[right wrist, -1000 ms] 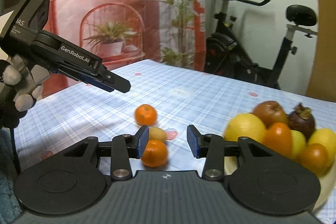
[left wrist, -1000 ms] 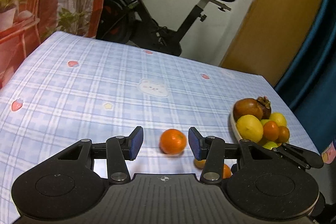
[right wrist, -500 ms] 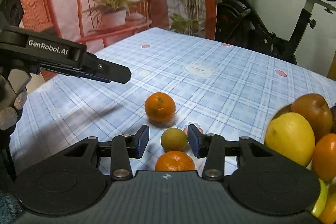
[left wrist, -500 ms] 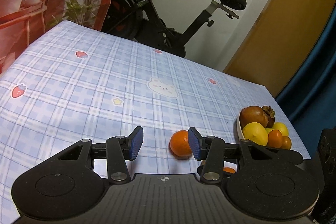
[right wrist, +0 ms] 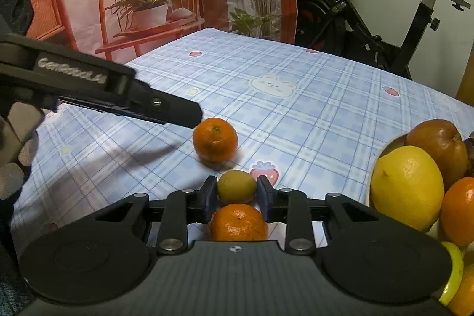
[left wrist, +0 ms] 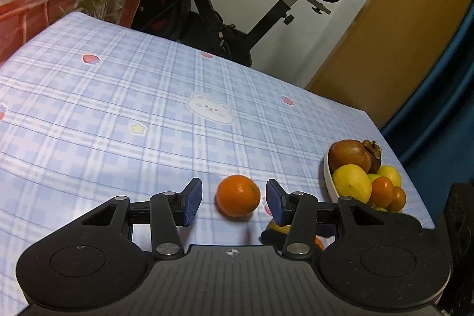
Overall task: Organize fruits
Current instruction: 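Close the left tool's fingers on the orange, then carry the orange with the left tool onto the plate and release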
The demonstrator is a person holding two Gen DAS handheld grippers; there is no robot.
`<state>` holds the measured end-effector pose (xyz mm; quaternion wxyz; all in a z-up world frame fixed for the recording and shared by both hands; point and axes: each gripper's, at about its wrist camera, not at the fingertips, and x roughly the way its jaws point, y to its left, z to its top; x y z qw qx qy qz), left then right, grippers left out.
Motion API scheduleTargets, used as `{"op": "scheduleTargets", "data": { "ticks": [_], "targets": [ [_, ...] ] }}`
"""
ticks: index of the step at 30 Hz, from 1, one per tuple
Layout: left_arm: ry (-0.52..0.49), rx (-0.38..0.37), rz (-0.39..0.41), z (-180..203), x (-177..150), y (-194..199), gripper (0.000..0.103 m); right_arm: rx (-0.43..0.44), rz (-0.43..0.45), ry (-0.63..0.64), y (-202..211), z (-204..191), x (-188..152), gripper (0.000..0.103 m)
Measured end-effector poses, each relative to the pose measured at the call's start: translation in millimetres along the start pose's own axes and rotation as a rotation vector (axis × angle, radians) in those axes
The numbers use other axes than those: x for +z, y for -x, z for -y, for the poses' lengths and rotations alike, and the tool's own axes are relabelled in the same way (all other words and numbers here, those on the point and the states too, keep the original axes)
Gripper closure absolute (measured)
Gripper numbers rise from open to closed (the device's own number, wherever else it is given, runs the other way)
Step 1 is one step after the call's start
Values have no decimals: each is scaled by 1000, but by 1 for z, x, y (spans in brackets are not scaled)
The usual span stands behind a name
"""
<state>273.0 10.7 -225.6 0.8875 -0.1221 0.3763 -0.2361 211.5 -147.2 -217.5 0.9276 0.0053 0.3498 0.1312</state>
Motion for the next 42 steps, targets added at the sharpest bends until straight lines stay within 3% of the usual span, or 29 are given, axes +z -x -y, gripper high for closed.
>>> {"op": "scheduleTargets", "data": {
  "ticks": [12,14,19,30,38,42],
  "targets": [
    [-21,30,-38,10,-4,-26,54,-2,16,-15,3,0,-2,72],
    [-33,37,-36,11,-5,-26,62,-1,18,-16,3,0,-3,72],
    [-52,39,-25,16,-6,-22,62,-2,29,-18,5,1,-3,72],
    [-30,-18,44,29,-1,13,62,20,178,-51,42,7,-12,72],
    [-119,-89,33,83,0,5,62,-84,284,-147,95,44,-30,72],
    [-174,-134,-2,113,-6,-11,62,-143,289,-169,116,62,-43,72]
  ]
}}
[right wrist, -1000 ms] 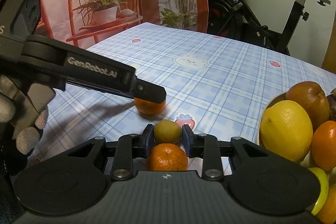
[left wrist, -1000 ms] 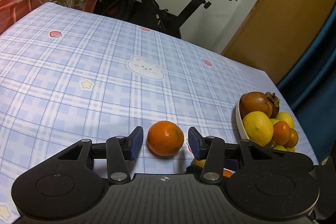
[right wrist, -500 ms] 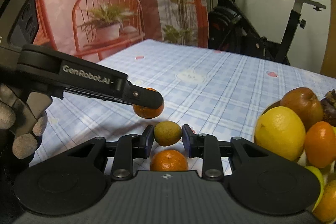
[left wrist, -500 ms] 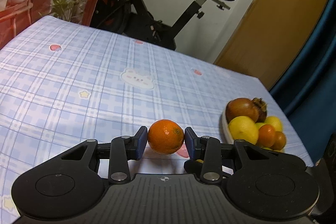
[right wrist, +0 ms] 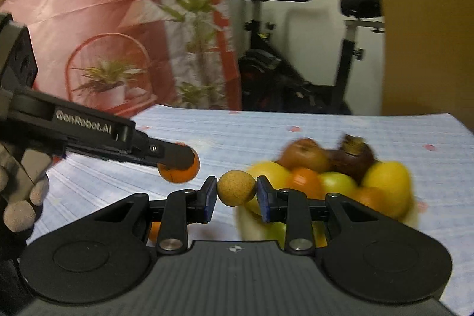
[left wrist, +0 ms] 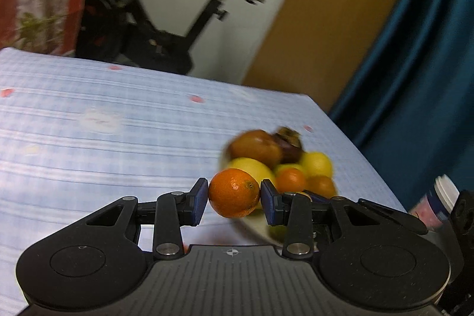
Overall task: Organize fruits
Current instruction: 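Carry the orange with the left tool onto the plate and release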
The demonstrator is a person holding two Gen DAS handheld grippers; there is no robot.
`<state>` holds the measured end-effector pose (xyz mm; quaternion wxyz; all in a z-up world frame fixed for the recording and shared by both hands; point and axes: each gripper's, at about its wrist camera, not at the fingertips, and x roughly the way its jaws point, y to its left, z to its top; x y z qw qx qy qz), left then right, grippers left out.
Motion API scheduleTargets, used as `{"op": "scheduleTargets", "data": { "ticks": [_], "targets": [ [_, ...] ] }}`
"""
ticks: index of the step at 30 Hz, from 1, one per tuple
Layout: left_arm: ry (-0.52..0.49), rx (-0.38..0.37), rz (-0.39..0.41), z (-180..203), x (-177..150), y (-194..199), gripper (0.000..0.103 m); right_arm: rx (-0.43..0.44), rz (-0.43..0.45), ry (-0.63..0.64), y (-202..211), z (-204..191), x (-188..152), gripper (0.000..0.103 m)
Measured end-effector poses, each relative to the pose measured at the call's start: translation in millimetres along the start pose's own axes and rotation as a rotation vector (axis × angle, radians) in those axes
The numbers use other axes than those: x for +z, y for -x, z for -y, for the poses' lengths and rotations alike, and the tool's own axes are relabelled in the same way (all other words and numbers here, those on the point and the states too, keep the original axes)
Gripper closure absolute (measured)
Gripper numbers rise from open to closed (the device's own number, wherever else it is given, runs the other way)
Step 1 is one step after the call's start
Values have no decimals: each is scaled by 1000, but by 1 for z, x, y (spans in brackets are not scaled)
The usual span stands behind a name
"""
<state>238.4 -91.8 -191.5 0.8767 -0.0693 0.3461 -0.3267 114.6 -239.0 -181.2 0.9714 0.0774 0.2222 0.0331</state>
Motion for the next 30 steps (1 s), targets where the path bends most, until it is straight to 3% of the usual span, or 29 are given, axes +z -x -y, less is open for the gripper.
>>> {"op": "scheduleTargets", "data": {
  "ticks": [6,11,17,26,28,30],
  "targets": [
    [-70,-16,-69,29,-14,-25,62,-67,16,-76,26,32,-11,72],
    [-93,16,-95,36,-21,-37,62,-91,30,-111,32,44,-12,72],
    [-139,58,-83,43,-19,-43,62,-110,29,-130,34,50,-16,72],
    [-126,64,-77,40,-18,-55,61,-234,56,-172,32,71,-17,72],
    [-118,60,-81,38,-17,-54,59,-242,63,-171,31,75,-19,72],
    [-110,51,-84,37,-17,-53,45,-250,66,-160,32,74,-19,72]
  ]
}}
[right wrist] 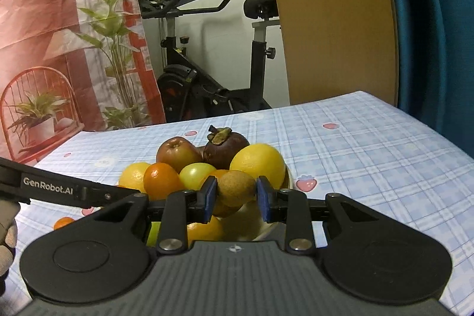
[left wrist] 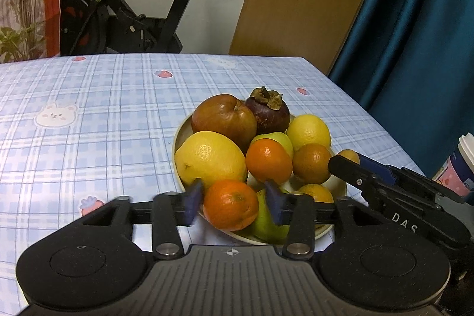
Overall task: Organize fruits
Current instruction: 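Carry the orange with the left tool onto the plate and release, then move the left tool back over the last loose orange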
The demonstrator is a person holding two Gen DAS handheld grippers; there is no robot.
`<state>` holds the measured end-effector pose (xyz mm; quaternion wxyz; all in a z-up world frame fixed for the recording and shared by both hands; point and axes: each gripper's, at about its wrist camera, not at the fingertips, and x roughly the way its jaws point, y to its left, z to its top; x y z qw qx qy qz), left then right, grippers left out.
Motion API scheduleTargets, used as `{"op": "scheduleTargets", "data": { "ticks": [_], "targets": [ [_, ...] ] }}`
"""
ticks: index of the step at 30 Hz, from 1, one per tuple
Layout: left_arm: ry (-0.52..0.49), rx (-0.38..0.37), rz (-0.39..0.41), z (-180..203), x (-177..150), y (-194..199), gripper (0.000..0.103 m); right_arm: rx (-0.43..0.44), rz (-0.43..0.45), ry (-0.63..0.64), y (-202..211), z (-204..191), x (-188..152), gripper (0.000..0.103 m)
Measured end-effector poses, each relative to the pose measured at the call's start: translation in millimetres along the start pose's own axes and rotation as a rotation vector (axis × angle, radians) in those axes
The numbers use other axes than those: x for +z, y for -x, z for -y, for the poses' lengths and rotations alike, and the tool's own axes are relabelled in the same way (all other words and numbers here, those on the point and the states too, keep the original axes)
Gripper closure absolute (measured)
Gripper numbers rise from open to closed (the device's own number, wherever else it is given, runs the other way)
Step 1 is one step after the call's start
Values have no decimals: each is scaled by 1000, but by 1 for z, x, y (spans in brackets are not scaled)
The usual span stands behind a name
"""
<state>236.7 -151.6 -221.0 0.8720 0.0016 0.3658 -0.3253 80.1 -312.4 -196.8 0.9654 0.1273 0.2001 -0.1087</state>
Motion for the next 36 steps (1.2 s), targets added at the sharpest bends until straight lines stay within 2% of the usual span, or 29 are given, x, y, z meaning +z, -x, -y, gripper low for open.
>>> {"op": "scheduleTargets", "data": {
  "ticks": [9,13,22,28,34,36],
  "targets": [
    [-7,-13,8,3,-1,2,44,-11,-23,-2,0,1,-1,70],
    [-5,-13,15,2,-1,4,44,-26,-20,0,-1,1,-2,65],
    [1,0,38,-4,0,18,44,-17,5,1,3,0,-1,64],
    [93,7,46,-33,1,45,44,67,53,7,11,-11,2,62],
    [154,77,21,-60,-9,67,44,185,18,65,6,-37,-1,62],
    [193,86,27,-68,-15,73,44,234,5,86,5,-48,-2,59]
  ]
}}
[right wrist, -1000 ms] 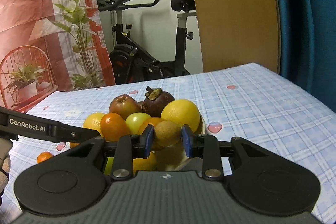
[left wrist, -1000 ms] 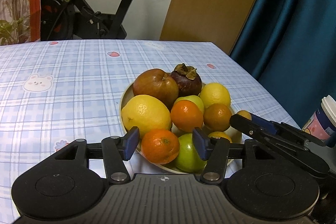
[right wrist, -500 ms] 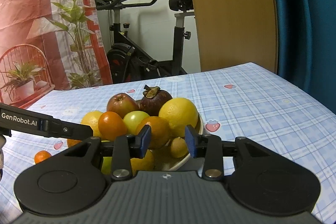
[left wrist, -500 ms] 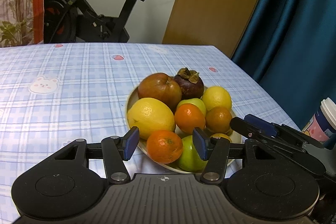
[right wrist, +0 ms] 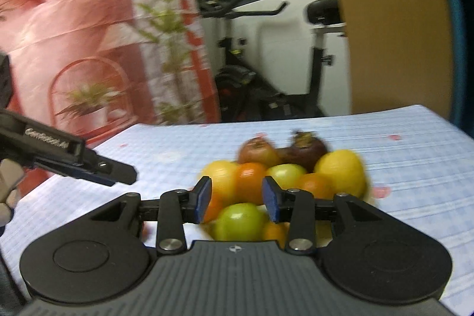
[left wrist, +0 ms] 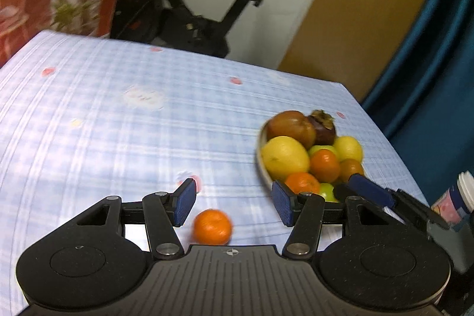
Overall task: Organize fruits
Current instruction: 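Move the left tool back over the last loose orange, then close the left tool's fingers on the orange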
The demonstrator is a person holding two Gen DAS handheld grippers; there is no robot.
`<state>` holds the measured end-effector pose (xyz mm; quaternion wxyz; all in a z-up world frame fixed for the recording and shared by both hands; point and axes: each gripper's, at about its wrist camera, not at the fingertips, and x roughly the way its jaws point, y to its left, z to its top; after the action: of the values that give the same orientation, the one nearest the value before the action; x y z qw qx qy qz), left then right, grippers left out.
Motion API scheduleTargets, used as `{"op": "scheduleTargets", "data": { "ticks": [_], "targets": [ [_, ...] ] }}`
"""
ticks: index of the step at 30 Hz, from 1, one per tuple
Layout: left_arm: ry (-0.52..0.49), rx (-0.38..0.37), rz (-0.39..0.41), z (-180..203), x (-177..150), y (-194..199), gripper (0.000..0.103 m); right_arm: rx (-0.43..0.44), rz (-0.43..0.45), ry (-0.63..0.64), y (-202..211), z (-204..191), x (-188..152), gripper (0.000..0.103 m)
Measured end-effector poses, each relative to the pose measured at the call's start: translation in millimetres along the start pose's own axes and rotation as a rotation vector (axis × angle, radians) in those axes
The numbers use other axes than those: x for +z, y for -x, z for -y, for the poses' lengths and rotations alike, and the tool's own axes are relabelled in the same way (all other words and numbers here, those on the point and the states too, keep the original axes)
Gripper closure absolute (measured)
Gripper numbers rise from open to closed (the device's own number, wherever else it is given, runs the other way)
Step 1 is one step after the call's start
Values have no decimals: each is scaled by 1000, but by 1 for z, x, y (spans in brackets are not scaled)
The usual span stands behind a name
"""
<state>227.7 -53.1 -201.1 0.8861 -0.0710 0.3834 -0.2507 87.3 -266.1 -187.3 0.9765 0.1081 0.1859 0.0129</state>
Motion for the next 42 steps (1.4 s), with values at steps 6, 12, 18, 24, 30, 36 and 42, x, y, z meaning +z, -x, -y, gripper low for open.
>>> {"op": "scheduleTargets", "data": {
  "ticks": [6,12,18,24,30,36,42],
  "targets": [
    [78,21,-4,-18,-7,4,44,140,-45,83,-12,-36,-4,53],
    [93,9,-10,-24,-12,4,44,213,-142,159,-42,-67,-16,53],
    [127,-8,-24,-32,-18,3,44,247,-210,220,-71,-88,-23,53],
    [124,-30,-58,-31,-28,-8,45,233,-275,229,-93,-95,-25,54],
    [114,-37,-72,-29,-31,-17,46,230,-290,211,-95,-91,-28,60],
    [133,-35,-84,-32,-33,-25,58,231,-293,199,-93,-87,-27,63],
    [148,-39,-88,-33,-34,-28,64,238,-292,206,-92,-87,-27,63]
  ]
}}
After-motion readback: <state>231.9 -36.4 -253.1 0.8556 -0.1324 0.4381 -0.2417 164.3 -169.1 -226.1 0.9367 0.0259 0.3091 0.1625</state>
